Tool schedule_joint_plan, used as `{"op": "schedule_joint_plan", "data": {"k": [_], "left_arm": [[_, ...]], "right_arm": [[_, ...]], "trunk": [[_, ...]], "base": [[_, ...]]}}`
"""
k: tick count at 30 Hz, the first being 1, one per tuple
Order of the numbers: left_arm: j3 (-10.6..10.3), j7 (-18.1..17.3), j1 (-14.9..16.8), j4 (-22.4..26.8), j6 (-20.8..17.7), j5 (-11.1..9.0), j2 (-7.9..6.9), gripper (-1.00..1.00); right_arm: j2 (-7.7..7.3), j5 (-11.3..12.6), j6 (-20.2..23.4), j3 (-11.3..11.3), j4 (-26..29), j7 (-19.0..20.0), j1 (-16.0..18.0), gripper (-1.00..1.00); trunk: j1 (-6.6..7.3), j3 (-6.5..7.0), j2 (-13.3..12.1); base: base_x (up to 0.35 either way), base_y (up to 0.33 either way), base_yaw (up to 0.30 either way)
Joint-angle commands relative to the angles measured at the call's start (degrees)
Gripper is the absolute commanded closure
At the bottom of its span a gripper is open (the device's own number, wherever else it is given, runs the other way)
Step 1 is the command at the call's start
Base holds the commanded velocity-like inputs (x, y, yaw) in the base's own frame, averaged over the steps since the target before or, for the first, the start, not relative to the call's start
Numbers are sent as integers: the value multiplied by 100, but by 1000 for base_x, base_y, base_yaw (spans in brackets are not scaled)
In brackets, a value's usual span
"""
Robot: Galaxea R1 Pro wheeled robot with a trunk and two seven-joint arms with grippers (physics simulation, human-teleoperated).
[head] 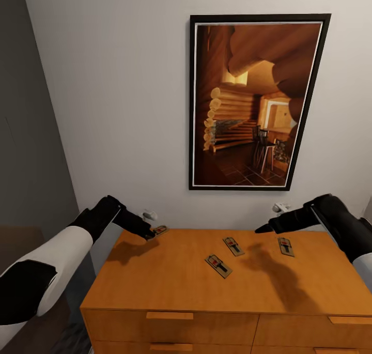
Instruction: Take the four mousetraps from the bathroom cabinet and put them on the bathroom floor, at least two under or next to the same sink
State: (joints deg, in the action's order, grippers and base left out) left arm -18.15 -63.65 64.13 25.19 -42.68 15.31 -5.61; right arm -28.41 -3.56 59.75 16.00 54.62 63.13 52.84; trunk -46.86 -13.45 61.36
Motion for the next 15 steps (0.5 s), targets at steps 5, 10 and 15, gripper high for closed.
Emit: {"op": "schedule_joint_plan", "data": {"k": [5,10,15], "left_arm": [[-6,-33,3,20,-20,51,11,100],[-18,-34,3,20,-21,51,22,100],[-25,-34,3,21,-21,57,25,100]], "right_arm": [[524,-319,25,2,-179,21,5,-100],[864,-1051,25,-25,-230,20,0,-100],[1041,-1490,25,-18,-246,23,-2,-100]], "trunk": [[-1,-9,6],[-1,-9,6],[-1,-9,6]], "base": [[0,0,0],[0,0,0],[0,0,0]]}}
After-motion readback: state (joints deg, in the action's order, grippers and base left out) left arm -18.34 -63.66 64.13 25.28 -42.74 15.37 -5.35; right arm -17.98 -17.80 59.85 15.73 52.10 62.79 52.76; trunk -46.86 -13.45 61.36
